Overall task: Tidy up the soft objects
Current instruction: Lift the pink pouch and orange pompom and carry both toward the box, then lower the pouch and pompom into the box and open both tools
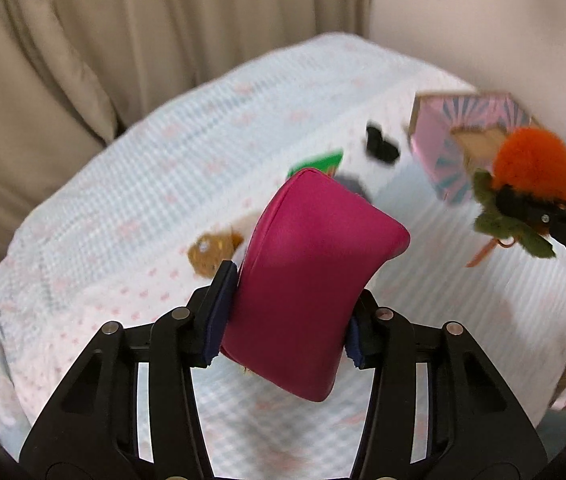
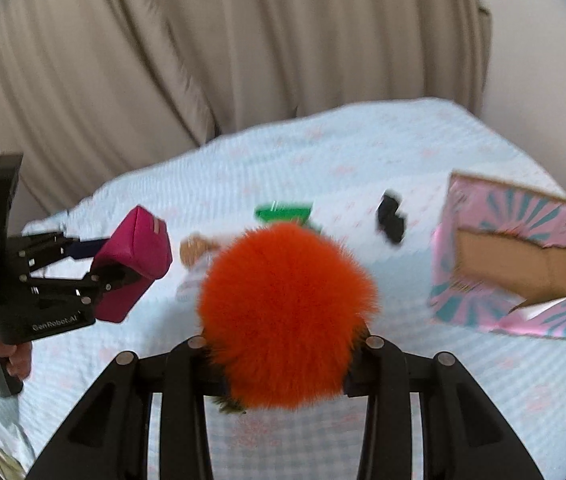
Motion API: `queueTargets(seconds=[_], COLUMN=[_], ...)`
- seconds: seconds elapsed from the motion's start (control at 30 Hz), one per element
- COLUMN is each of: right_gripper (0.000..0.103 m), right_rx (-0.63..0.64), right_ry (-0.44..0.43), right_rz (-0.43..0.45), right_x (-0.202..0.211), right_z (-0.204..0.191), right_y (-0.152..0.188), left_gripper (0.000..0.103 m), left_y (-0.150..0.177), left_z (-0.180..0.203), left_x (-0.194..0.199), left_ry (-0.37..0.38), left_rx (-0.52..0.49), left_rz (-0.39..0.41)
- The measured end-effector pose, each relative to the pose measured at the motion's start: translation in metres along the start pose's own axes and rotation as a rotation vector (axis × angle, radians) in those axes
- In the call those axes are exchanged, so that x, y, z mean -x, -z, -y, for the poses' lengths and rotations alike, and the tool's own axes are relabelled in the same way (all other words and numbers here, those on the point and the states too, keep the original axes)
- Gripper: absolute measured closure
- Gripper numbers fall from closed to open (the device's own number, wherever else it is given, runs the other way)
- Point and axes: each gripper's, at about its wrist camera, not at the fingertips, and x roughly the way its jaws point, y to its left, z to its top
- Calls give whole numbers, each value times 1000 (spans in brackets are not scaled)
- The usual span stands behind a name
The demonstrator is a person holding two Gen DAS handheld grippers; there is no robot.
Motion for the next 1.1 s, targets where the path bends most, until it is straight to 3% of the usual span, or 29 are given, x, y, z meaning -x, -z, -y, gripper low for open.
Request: queueTargets(seconds=[0.1,0.17,0.3,0.57,0.9,1.1], right_gripper=[68,68,68,68,68,68], right_rx=[-6,-19,-12,-11,-3,-73], right_ry=[19,-13,19,90,145,120], right_rz=[47,107,142,97,-39,-160], right_x=[33,53,86,120,74,21], right_z=[13,26,60,153,267,323], right_y=[-23,-38,-64,-89,-96,-96], left_gripper=[59,59,59,59,59,59], left_y=[-29,-51,-92,-165,-194,-194], left_z=[17,31,66,172,276,303], left_x=[22,34,47,20,-74,-135], left_ry=[3,12,30,99,138,147], left_rx=[33,57,82,86,66,56], left_rz=[33,57,96,82,-54,-170])
